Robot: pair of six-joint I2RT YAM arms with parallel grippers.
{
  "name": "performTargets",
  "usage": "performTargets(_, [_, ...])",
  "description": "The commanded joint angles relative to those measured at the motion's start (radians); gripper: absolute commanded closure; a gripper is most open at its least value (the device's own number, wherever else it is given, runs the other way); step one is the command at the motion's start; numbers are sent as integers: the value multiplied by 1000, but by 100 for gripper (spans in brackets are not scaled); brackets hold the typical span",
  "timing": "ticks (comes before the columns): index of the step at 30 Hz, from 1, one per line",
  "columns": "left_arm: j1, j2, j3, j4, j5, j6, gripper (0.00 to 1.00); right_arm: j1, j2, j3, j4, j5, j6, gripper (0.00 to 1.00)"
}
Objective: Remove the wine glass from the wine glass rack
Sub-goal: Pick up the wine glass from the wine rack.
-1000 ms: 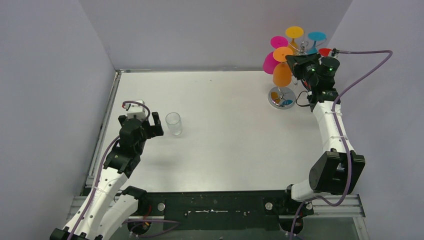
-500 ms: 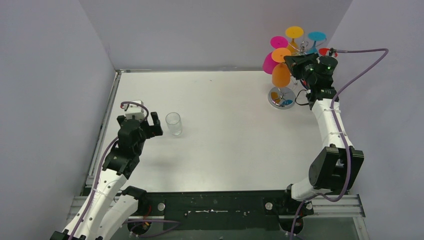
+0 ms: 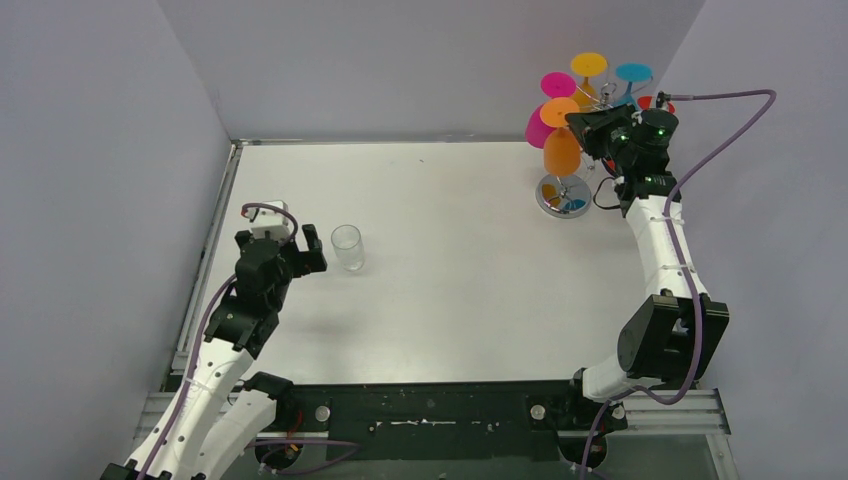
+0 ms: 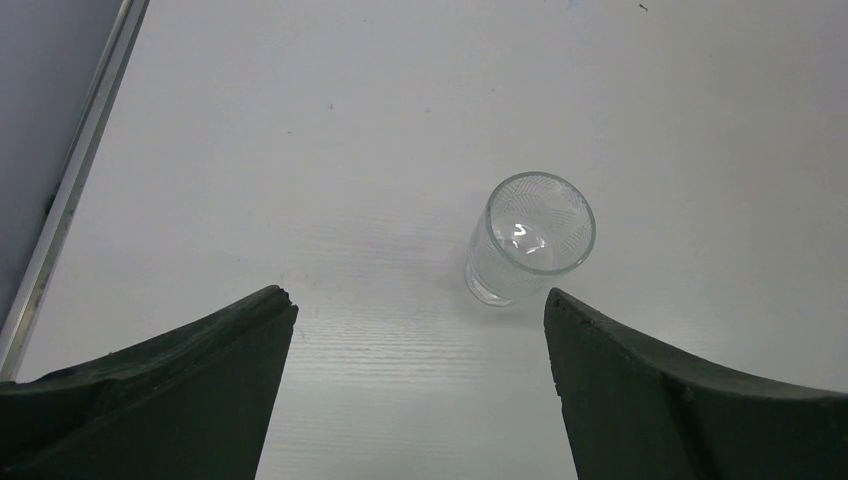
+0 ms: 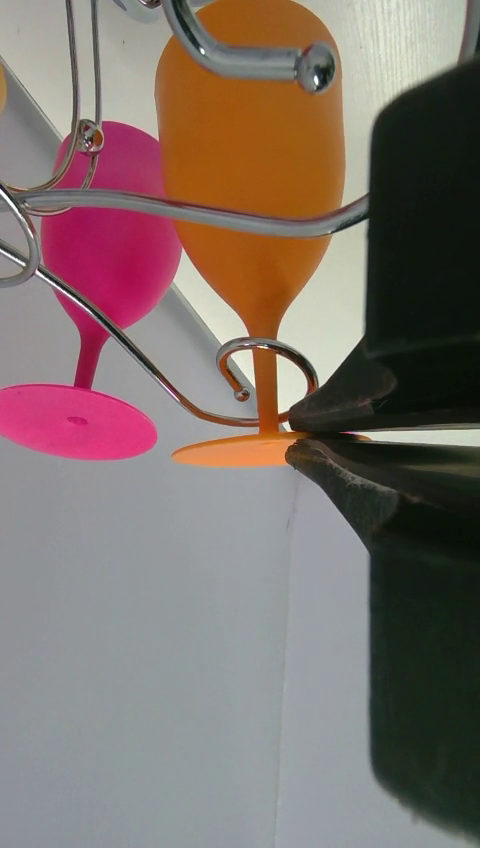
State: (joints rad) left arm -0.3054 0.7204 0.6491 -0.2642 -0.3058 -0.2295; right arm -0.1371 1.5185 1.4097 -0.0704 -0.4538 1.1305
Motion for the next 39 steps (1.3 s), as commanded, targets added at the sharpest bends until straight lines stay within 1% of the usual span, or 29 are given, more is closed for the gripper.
performTargets(1, [5,-1,4,60,8,-9,7,-6,-8,52,22,-34,-18,100])
performTargets(5, [5,2,5,60,7,-10,7,-6,-23,11,62,-25,12,100])
performTargets(10, [5,9,6,60,7,-10,7,-6,-17,2,114,-29,37,100])
performTargets(18, [6,20,7,59,4,-8,7,-6,4,32,128,-6,44,100])
performTargets(30, [5,21,5,59,8,-8,7,-12,6,45,129,103,35,100])
performTargets(33, [5,24,5,59,7,-8,7,-12,12,55,135,108,41,100])
performTargets(39, [5,30,4,61,9,-8,7,-12,-29,36,110,181,19,100])
